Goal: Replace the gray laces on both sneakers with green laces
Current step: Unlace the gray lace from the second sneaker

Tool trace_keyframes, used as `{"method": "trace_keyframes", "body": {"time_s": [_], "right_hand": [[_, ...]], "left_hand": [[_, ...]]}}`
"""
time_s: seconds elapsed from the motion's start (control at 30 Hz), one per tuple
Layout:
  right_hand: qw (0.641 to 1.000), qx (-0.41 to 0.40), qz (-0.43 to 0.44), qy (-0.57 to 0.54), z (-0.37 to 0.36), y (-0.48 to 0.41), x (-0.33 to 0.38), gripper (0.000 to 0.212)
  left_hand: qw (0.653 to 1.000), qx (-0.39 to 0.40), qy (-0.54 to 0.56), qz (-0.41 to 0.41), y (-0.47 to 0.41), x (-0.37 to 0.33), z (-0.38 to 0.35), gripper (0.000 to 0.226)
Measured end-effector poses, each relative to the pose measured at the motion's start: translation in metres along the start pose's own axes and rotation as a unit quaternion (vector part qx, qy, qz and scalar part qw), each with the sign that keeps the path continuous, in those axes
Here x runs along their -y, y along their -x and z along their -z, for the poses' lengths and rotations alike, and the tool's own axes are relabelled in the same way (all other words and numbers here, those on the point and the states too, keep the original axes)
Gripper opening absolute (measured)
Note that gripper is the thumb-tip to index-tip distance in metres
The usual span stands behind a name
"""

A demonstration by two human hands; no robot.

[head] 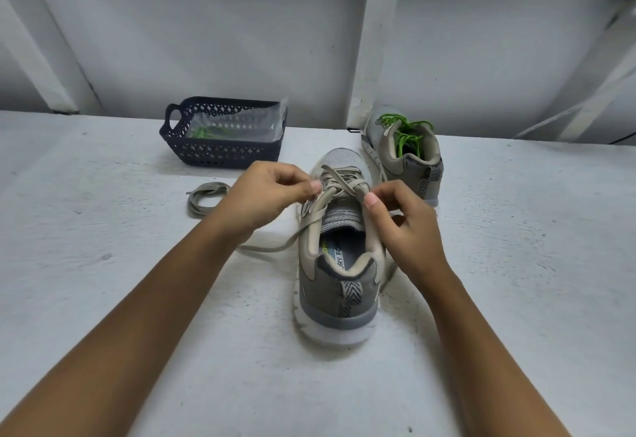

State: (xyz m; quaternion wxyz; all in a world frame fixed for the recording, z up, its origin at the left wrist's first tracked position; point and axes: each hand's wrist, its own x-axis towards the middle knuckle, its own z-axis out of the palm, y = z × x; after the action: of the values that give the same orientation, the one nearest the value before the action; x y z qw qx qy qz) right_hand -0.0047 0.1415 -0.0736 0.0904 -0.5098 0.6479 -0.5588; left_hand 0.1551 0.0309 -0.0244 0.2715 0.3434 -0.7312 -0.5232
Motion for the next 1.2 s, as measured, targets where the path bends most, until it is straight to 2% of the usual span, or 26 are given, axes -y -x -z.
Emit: {"method": "trace_keyframes", "body": {"time_s": [0.07,0.13,0.17,0.37,0.5,0.6,0.7,0.77,0.93,1.03,1.13,1.2], "right_hand": [[1.000,0.001,-0.002,-0.002,0.000,0.000,0.000,0.017],[1.000,0.004,-0.006,-0.003,0.000,0.000,0.001,0.019],[1.000,0.005,-0.007,-0.002,0.001,0.000,0.001,0.020],[1.000,0.005,-0.008,-0.001,0.001,0.000,0.001,0.020],[1.000,0.004,-0.007,0.000,0.001,0.000,0.000,0.020],[1.000,0.003,-0.007,0.000,0.001,0.000,0.000,0.020],[1.000,0.004,-0.006,0.000,0.001,0.000,0.000,0.021],[1.000,0.004,-0.006,0.001,0.001,0.000,0.000,0.021],[1.000,0.003,-0.006,-0.001,0.001,0.000,-0.001,0.024],[1.000,0.003,-0.005,0.002,0.001,0.000,-0.001,0.023],[1.000,0.002,-0.004,-0.003,0.001,0.000,-0.001,0.026],[1.000,0.004,-0.002,-0.001,0.001,0.000,-0.001,0.029]], "left_hand": [[0.995,-0.028,0.075,0.056,-0.006,-0.003,0.006,0.017],[0.973,-0.047,0.190,0.124,-0.010,-0.005,0.012,0.018],[0.966,-0.049,0.211,0.139,-0.010,-0.005,0.014,0.018],[0.992,0.019,0.060,0.113,0.005,-0.003,0.008,0.035],[0.996,-0.009,0.040,0.076,0.008,0.001,0.003,0.015],[0.986,-0.043,0.132,0.097,0.004,0.000,0.005,0.013],[0.945,-0.105,0.268,0.154,-0.003,0.000,0.014,0.023],[0.948,-0.109,0.254,0.160,-0.001,0.003,0.014,0.022],[0.986,-0.017,0.107,0.127,0.015,0.009,-0.005,0.039],[0.988,-0.043,0.107,0.098,0.016,0.011,-0.011,0.014],[0.980,-0.086,0.150,0.096,0.011,0.011,-0.008,0.008],[0.963,-0.132,0.212,0.103,0.007,0.010,-0.003,0.006]]}}
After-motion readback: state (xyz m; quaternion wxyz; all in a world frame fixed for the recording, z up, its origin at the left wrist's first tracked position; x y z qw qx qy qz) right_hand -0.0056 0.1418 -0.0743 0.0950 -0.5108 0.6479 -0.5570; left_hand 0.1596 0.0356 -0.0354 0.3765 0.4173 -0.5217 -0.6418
